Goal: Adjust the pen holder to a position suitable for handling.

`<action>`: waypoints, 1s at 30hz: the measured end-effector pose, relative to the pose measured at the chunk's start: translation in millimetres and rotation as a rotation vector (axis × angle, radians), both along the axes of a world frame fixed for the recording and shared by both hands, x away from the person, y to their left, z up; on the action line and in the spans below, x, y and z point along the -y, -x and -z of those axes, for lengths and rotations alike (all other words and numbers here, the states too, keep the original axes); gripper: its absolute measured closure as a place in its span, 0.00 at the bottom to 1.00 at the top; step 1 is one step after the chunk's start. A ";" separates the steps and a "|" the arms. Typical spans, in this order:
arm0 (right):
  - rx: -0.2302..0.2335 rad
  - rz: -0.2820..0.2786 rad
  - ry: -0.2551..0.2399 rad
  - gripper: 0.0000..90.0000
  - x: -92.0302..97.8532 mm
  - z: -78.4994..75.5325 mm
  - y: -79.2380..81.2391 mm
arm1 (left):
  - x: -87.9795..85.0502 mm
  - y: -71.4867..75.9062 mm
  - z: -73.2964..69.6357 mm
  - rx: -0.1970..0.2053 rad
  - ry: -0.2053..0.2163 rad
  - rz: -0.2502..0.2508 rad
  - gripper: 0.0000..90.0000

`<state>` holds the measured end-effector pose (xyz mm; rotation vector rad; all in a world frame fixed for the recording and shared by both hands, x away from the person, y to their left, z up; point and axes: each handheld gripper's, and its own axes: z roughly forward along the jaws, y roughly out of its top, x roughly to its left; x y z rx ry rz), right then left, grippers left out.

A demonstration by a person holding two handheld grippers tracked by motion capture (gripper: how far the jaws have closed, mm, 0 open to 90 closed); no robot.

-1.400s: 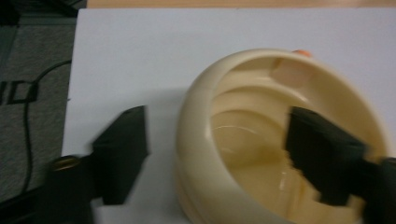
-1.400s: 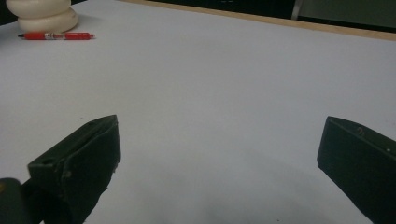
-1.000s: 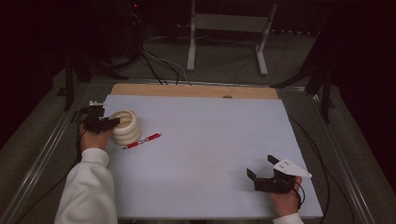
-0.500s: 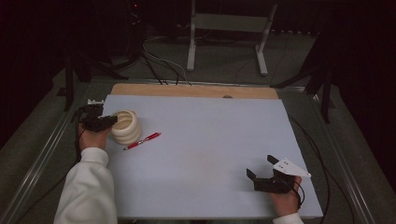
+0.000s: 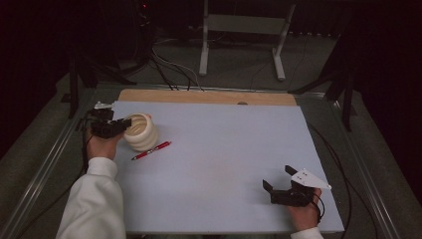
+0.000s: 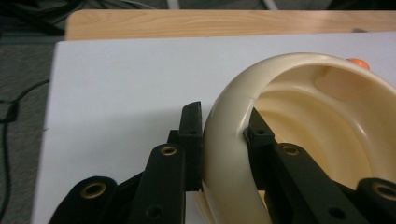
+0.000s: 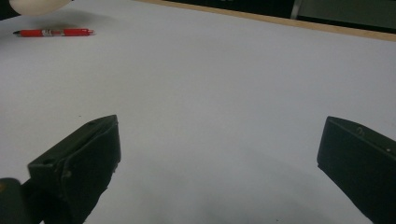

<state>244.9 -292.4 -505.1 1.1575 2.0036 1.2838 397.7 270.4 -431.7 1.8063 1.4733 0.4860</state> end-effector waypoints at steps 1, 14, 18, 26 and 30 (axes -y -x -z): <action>0.000 0.000 0.000 0.00 0.0 0.1 0.0 | 3.4 0.3 -1.0 0.001 -0.001 0.011 0.84; 0.000 -0.001 -0.001 0.00 -0.2 -0.1 0.1 | 49.4 6.1 -7.6 -0.004 -0.021 0.154 0.84; -0.001 -0.003 0.001 0.00 -0.2 0.0 0.0 | 66.6 9.6 -7.0 -0.008 -0.030 0.206 0.84; -0.001 -0.004 0.000 0.00 -0.1 -0.1 0.0 | 102.3 14.0 -5.1 -0.027 -0.045 0.301 0.84; 0.000 -0.003 -0.003 0.00 -0.1 -0.1 0.0 | 114.8 15.5 -2.1 -0.037 -0.046 0.334 0.84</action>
